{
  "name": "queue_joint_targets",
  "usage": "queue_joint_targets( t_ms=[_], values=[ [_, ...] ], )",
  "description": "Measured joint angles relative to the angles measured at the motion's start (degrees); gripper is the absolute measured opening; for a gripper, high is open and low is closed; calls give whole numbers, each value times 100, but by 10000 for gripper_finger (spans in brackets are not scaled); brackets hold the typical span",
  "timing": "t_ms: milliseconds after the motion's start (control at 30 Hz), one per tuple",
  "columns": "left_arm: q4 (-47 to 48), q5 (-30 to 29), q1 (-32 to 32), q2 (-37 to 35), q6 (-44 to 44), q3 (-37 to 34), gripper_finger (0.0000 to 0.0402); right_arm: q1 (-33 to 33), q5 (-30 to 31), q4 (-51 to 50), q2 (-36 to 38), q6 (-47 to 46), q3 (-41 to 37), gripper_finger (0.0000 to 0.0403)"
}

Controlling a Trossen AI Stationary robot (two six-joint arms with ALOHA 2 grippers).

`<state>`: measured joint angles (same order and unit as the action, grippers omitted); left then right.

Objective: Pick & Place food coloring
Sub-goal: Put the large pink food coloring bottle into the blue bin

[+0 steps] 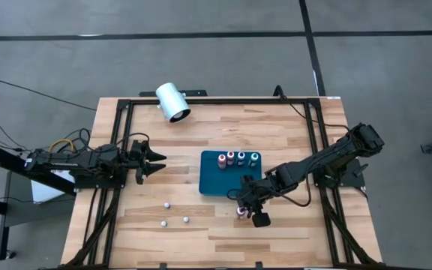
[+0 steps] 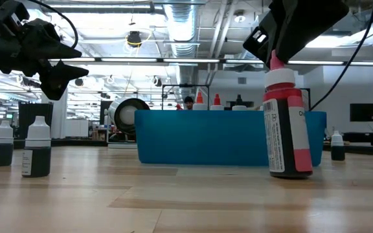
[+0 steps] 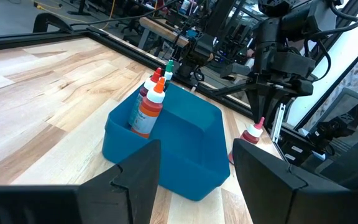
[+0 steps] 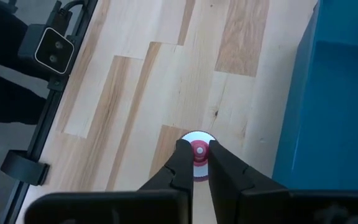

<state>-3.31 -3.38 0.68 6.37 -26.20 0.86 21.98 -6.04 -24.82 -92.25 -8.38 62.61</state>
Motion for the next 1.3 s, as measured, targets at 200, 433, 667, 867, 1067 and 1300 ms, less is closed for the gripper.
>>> queue_joint_targets(
  t_ms=[200,433,667,867,1067,1300],
  values=[
    [-4,-2,-1,0,-64,0,193,0,2,5,0,-4,0,11],
    [-39,-2,-1,0,-129,0,193,-19,-2,-32,89,-11,-2,3],
    [-109,-2,-1,0,-205,0,193,-229,-1,-35,401,-13,0,4],
    [-129,-2,1,0,-214,0,193,-386,-2,-24,503,-14,-3,3],
    [-131,-2,1,0,-218,0,193,-456,-3,4,501,-15,-2,0],
    [-131,-2,1,0,-238,0,193,-445,-506,44,501,354,-2,1]
  ],
)
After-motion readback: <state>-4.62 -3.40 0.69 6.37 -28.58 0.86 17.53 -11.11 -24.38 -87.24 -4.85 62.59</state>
